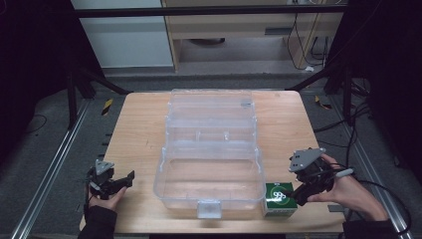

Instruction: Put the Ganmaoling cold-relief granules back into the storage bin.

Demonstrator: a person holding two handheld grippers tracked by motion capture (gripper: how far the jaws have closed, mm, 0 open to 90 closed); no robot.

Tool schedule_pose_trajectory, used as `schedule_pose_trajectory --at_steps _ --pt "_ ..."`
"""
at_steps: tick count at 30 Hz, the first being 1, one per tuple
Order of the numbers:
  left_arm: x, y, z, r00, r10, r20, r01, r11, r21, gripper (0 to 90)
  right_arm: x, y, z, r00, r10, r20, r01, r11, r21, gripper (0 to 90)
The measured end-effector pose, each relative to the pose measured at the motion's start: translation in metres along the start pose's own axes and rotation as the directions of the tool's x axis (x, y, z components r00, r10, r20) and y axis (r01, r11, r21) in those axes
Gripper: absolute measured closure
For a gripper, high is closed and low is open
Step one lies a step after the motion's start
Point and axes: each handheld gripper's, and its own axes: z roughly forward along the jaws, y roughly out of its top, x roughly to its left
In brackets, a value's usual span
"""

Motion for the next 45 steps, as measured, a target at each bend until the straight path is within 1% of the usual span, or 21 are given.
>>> schedule_pose_trajectory --at_steps 2,3,5,7,10,15,23,26,30,32,36,37,45 --pt "0.000 0.000 0.000 1.0000 -0.003 0.000 0.003 1.0000 0.000 19.9 0.003 -0.001 0.004 0.9998 -0.012 -0.018 0.013 1.000 0.015 3.2" --pt "0.000 0.000 0.000 1.0000 -0.003 0.000 0.003 1.0000 -0.001 19.9 0.003 -0.001 0.004 0.9998 -0.012 -0.018 0.013 1.000 0.015 3.2" --pt "0.000 0.000 0.000 1.0000 0.002 -0.001 -0.002 1.0000 0.001 19.8 0.006 -0.003 0.009 0.9986 -0.025 -0.046 0.027 0.999 0.037 3.2" --pt "0.000 0.000 0.000 1.0000 0.002 0.000 -0.002 1.0000 0.002 19.9 0.007 -0.003 0.010 0.9984 -0.028 -0.049 0.030 0.999 0.043 3.2" --pt "0.000 0.000 0.000 1.0000 0.004 0.000 -0.004 1.0000 0.003 19.9 0.009 -0.005 0.015 0.9975 -0.032 -0.063 0.036 0.997 0.070 2.8" --pt "0.000 0.000 0.000 1.0000 0.004 -0.001 -0.004 1.0000 0.002 19.9 0.012 -0.006 0.022 0.9959 -0.038 -0.082 0.045 0.995 0.091 2.2" --pt "0.000 0.000 0.000 1.0000 0.004 -0.001 -0.004 1.0000 0.002 19.9 0.015 -0.009 0.034 0.9938 -0.052 -0.098 0.064 0.990 0.127 1.5" --pt "0.000 0.000 0.000 1.0000 0.004 -0.001 -0.004 1.0000 0.002 19.8 0.016 -0.010 0.038 0.9936 -0.055 -0.099 0.068 0.989 0.131 1.5" --pt "0.000 0.000 0.000 1.0000 0.006 -0.001 -0.006 1.0000 0.003 19.8 0.018 -0.011 0.043 0.9917 -0.063 -0.112 0.079 0.986 0.145 1.3" --pt "0.000 0.000 0.000 1.0000 0.006 -0.002 -0.006 1.0000 0.003 19.9 0.019 -0.012 0.047 0.9899 -0.077 -0.119 0.094 0.985 0.145 1.2" --pt "0.000 0.000 0.000 1.0000 0.006 -0.002 -0.006 1.0000 0.002 19.9 0.020 -0.012 0.050 0.9890 -0.077 -0.126 0.096 0.984 0.151 1.3" --pt "0.000 0.000 0.000 1.0000 0.006 -0.002 -0.006 1.0000 0.002 19.9 0.020 -0.013 0.052 0.9878 -0.085 -0.131 0.104 0.983 0.153 1.3" --pt "0.000 0.000 0.000 1.0000 0.006 -0.002 -0.006 1.0000 0.003 19.8 0.023 -0.015 0.062 0.9848 -0.095 -0.146 0.120 0.977 0.175 1.4"
